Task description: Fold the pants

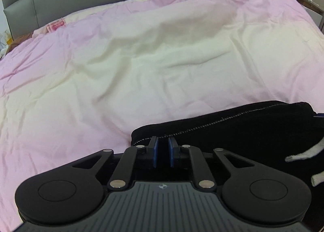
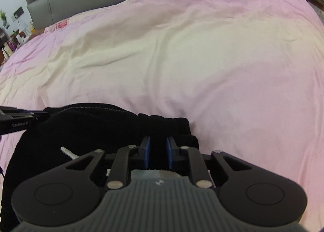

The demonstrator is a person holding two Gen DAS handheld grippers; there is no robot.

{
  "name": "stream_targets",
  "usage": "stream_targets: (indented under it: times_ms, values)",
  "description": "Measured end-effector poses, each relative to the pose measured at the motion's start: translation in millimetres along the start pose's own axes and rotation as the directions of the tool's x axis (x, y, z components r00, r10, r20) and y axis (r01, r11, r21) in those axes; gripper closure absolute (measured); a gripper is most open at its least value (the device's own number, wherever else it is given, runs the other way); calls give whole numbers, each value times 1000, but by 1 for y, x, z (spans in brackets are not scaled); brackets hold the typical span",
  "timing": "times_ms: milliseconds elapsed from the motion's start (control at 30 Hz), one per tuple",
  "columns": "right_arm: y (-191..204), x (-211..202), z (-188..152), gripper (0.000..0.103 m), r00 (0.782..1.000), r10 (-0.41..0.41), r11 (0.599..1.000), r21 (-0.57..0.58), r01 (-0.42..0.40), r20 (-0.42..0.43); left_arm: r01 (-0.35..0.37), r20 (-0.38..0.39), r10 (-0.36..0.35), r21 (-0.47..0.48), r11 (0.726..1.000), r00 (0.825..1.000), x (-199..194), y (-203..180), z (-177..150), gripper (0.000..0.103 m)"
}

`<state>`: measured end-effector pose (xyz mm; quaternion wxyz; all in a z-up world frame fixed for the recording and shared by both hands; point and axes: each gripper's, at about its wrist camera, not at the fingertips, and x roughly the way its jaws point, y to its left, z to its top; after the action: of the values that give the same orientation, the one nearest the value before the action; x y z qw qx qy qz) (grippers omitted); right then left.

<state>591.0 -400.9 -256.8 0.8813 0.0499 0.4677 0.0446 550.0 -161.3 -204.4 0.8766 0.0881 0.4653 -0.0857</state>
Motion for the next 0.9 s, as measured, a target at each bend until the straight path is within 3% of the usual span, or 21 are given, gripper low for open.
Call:
stream_targets:
  times_ms: [100, 267, 367, 467, 533, 633, 700, 767, 800, 833, 900]
  values:
    - [7, -38, -4, 87, 998, 13, 1000, -20, -12, 63, 32, 62, -36, 68, 997, 997, -43, -3, -21, 86]
    - [24, -100, -50, 87, 985, 34, 994, -110, -15, 168, 90, 109, -106, 147, 985, 988, -95, -13, -77, 82]
    - [29, -119, -88, 87, 975, -1, 992, -119, 28, 221, 86, 83, -104, 190, 978, 991, -106, -26, -113, 82]
    - [23, -109, -126, 86, 981, -48, 991, -110, 69, 187, 57, -7, -57, 205, 977, 998, -85, -32, -140, 82]
    - [9, -95, -145, 86, 986, -35, 999, -34, 41, 166, 48, -63, -38, 166, 985, 997, -68, -26, -151, 82]
    - [-11, -84, -157, 90, 988, 3, 994, 103, -20, 154, 52, -62, -48, 69, 996, 997, -80, -14, -150, 81]
    - [-10, -85, -157, 90, 990, -20, 995, 97, 6, 142, 53, -42, -51, 32, 998, 998, -100, -8, -150, 80]
    - [-5, -88, -153, 89, 990, -62, 996, 75, 52, 127, 62, 7, -63, 12, 998, 998, -123, -2, -159, 66]
    - [-2, -93, -152, 87, 988, -75, 995, 75, 65, 135, 69, 32, -69, 8, 998, 997, -134, 0, -167, 51]
    - [4, -102, -153, 86, 983, -86, 995, 70, 76, 160, 72, 51, -72, 9, 997, 996, -142, 1, -175, 43]
    - [18, -119, -159, 86, 976, -60, 997, 57, 49, 211, 75, 61, -77, 25, 997, 995, -153, -4, -193, 38]
